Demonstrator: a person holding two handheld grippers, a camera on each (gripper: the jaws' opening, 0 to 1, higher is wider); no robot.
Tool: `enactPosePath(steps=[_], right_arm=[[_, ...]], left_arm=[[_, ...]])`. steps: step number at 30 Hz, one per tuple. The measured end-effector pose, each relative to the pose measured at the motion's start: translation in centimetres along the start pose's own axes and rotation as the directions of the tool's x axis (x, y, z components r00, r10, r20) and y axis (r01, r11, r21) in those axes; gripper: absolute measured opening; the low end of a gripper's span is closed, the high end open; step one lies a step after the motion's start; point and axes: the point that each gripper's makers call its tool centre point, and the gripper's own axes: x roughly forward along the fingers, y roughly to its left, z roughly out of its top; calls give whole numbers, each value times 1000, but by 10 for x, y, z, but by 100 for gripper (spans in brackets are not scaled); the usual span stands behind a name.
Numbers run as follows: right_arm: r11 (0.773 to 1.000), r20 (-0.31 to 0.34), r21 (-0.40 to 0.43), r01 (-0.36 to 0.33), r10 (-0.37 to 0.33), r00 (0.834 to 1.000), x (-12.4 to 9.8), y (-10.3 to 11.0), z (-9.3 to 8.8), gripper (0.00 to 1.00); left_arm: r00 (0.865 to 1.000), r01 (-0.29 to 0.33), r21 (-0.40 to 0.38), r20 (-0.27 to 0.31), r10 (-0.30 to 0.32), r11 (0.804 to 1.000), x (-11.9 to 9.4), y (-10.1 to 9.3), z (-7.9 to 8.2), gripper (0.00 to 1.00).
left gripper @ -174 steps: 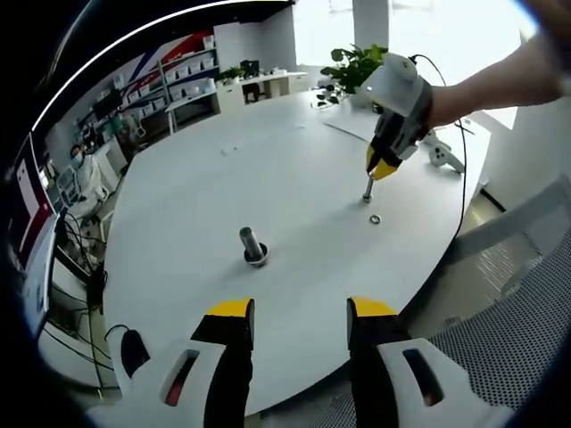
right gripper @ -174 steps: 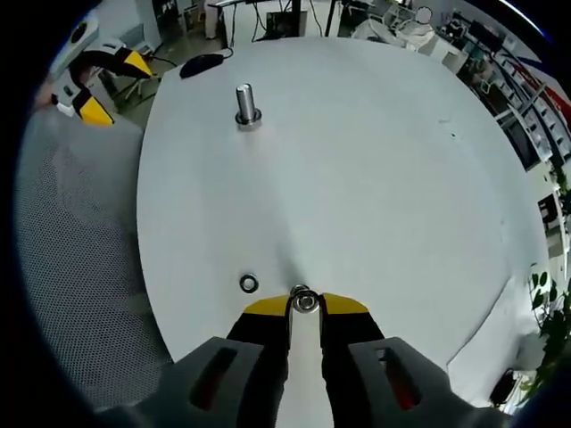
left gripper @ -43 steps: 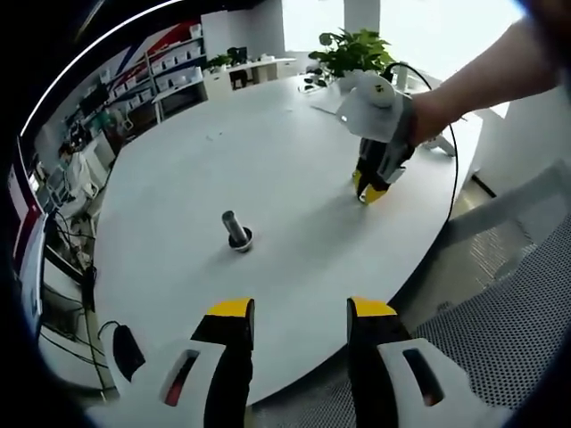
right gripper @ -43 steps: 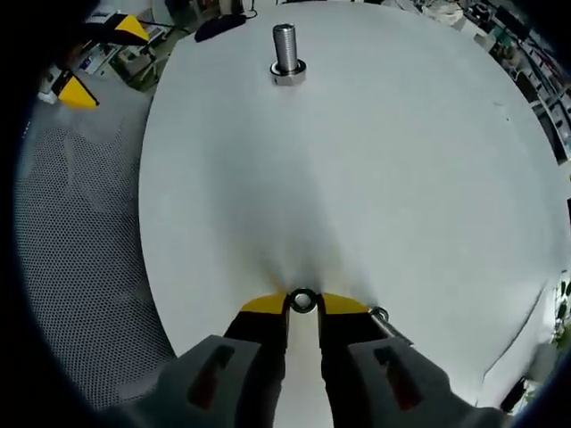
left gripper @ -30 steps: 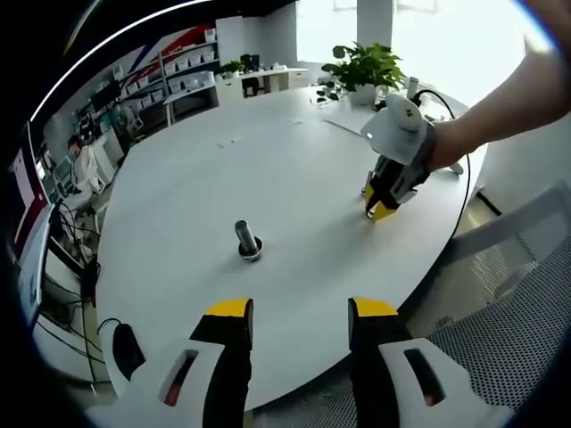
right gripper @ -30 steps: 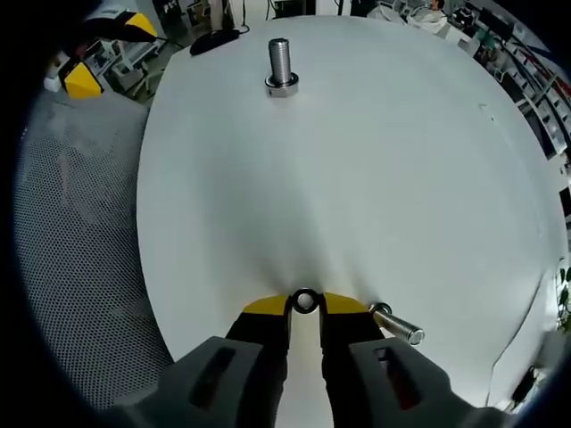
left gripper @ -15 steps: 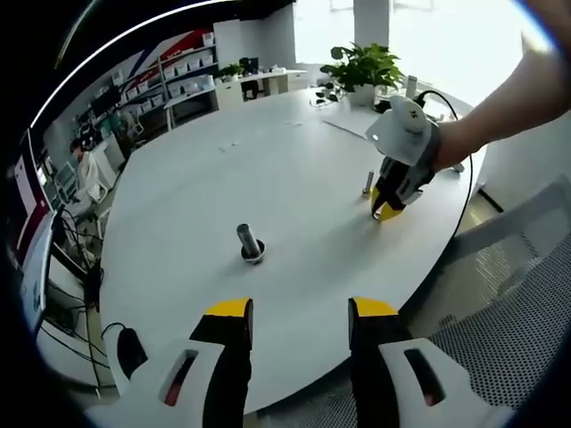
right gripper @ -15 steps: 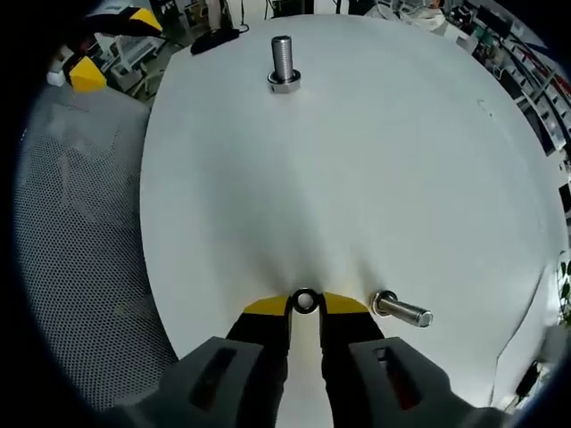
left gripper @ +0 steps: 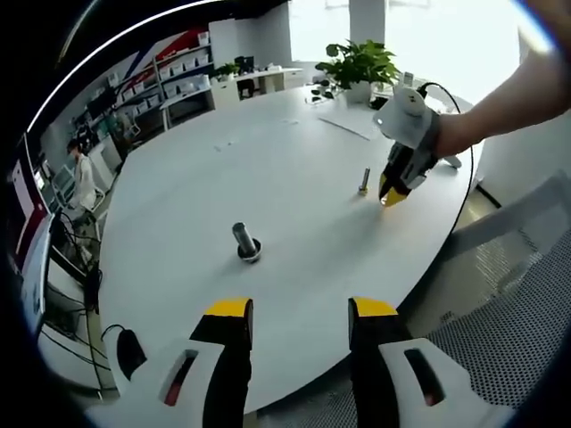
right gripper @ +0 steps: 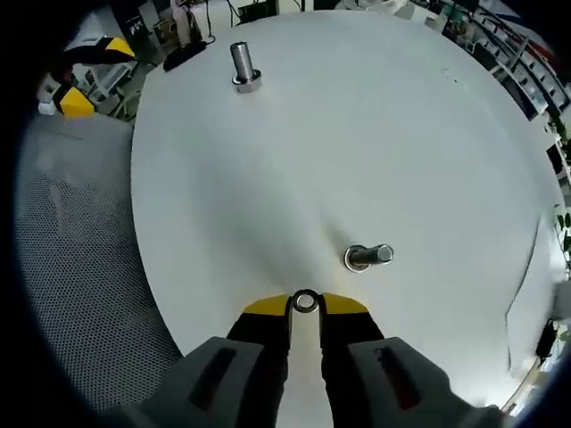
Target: Place the washer onto the threaded stud by aligning its center hole with the stud, sliding it down to the base, and recovering from edge contact or off-axis alignment until the washer reaches the visible bottom stop.
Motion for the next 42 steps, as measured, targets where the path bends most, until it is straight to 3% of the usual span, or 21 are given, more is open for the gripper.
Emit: enactPosePath(steps=[2,7,23,32,42], right_arm=[[998,35,60,-4,2,999,-4,-4,4,14],[996,72,85,4,-10,997,-15,-11,10,14],[998,167,33,46,-51,985,-43,-24,40,14],[997,175,-27,73,-67,982,-43,-26,49,14],[996,147,-49,72,-64,987,-36,-29,46,14]], left_arm=[[1000,0,-2,-2,0,1000,0,0,0,41],[1000,2,1,-7,-2,1000,0,0,-2,41],[1000,-5,-3,-15,5,1000,0,2,-4,41],[1000,-2,-1,-21,2,1000,1,1,-5,41],[1000,0,-3,-23,0,1000,1,1,-6,41]])
